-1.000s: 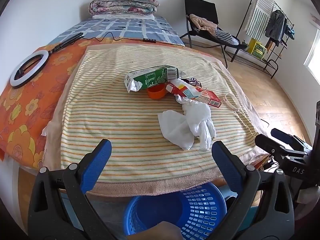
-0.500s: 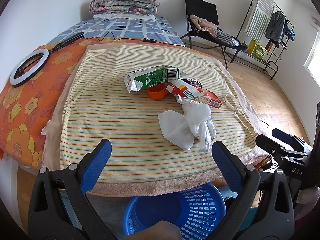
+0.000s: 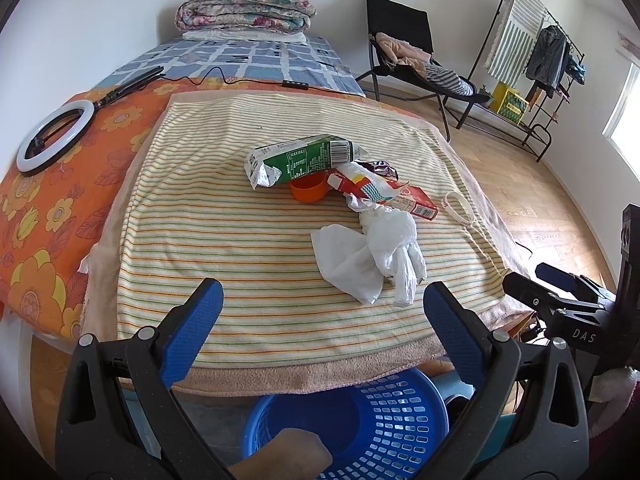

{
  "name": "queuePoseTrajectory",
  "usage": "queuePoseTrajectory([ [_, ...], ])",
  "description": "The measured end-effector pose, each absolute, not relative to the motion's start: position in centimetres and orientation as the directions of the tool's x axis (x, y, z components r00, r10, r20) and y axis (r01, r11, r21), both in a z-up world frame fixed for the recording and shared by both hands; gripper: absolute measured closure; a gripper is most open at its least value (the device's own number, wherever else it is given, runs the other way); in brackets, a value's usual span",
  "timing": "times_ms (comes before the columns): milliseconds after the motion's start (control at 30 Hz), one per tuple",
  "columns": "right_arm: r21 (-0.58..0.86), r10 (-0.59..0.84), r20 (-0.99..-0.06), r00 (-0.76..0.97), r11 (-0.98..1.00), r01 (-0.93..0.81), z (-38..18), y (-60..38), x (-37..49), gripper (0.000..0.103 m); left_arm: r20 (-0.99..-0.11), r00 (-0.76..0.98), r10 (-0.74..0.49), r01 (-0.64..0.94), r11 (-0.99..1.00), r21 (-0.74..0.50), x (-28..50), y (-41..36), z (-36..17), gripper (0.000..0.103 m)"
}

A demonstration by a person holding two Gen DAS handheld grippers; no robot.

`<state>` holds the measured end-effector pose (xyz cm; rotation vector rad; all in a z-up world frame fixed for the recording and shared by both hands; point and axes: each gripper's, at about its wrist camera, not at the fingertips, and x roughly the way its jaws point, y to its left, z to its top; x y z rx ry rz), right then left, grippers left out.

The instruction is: Collect trash

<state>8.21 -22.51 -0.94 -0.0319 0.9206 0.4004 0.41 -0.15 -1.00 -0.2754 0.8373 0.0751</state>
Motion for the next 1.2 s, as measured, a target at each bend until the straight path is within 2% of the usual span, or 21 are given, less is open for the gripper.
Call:
queuePoseTrajectory([
  [1200,0.137,0.319,-0.779,0.541,0.927,-0.349,-0.99,-22.5,8.0,0.008,-0.756,0.651,-0.069,-0.149,0.965,-0.216,0.35,-0.94,-1.95,0.001],
])
